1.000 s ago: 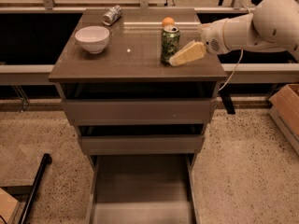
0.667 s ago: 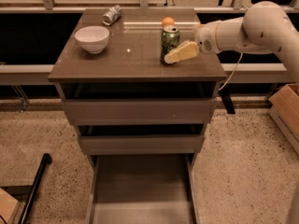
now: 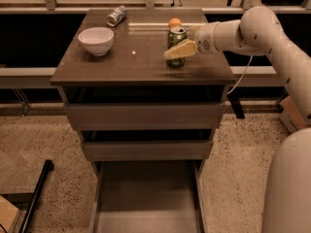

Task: Place green can into bottom drawer

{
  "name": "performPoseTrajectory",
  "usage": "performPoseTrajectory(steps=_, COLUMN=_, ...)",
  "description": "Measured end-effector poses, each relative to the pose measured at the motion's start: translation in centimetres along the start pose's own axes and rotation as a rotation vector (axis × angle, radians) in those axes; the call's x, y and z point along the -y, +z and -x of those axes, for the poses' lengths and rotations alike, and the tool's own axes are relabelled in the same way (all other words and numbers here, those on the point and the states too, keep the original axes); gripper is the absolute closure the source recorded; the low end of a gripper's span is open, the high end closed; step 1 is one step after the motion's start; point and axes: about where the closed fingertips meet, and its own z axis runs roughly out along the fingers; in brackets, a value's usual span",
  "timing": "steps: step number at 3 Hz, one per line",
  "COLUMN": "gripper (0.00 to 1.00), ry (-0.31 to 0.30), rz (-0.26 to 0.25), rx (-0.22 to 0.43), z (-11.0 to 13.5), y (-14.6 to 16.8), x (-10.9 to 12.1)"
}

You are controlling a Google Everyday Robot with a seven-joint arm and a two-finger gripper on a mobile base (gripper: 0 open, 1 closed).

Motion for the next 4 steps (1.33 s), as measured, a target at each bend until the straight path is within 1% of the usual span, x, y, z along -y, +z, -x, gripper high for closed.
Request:
performPoseTrajectory(steps=1, gripper=0.36, ry=-0.004, rz=0.013, rx=0.011, z=0.2, y=0.6, x=-0.2)
performPoseTrajectory(steps=2, gripper=0.61, ry=-0.013, rz=0.012, rx=0.004, z=0.1, y=-0.5, x=-1.0)
performPoseTrajectory(steps=3, gripper=0.84, ry=-0.041, rz=0.014, rx=-0.035, z=0.8, y=-3.4, x=-2.9)
performPoseTrajectory(steps=4, gripper=1.00, ry=-0.091, rz=0.035, rx=-0.043, z=2.8, y=-7.7, x=-6.3)
